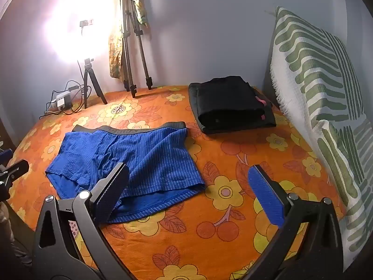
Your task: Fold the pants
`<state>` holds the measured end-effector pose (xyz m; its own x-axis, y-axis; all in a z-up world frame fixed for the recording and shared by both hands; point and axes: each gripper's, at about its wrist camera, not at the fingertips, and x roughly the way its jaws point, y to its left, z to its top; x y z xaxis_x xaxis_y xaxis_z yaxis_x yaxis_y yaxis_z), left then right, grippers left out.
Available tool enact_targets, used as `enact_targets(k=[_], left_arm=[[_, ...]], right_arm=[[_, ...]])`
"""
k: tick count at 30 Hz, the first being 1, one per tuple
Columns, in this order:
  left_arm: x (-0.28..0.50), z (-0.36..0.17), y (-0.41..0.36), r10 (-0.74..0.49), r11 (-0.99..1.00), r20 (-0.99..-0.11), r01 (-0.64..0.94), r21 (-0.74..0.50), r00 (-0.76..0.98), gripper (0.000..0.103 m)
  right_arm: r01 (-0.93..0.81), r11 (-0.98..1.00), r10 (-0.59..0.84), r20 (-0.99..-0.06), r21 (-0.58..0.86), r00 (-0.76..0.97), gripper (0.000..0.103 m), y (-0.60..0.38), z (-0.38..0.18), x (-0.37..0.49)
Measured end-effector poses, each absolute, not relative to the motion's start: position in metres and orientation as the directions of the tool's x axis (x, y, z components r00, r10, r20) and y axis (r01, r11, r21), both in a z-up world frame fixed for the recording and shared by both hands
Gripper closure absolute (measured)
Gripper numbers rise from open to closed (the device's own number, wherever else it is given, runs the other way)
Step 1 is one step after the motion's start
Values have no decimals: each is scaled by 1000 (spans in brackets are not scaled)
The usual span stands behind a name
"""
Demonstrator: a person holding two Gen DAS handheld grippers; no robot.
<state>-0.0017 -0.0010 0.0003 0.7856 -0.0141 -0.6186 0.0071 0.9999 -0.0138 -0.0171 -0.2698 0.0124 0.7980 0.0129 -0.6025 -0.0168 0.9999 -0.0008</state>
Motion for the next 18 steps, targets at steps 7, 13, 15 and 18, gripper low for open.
enact_targets(k=[7,13,15,18], left_arm=[[-1,-11,0,-15,1000,-633,1,-22,774,0],[0,-7,-3,0,1000,-632,-12,-15,775,0],[1,-7,-3,-2,1000,-633,-10,-15,774,0],[2,-5,-1,-4,1000,-634,-9,-17,773,0]], right_arm=[[0,1000,-12,-580,-20,815,0,-272,17,-21],[4,1000,-14,-578,-18,816,0,-272,19,-21],[5,1000,-15,-579,-18,815,0,-273,20,-21],[5,1000,-15,-578,-19,816,0,-272,19,-22]])
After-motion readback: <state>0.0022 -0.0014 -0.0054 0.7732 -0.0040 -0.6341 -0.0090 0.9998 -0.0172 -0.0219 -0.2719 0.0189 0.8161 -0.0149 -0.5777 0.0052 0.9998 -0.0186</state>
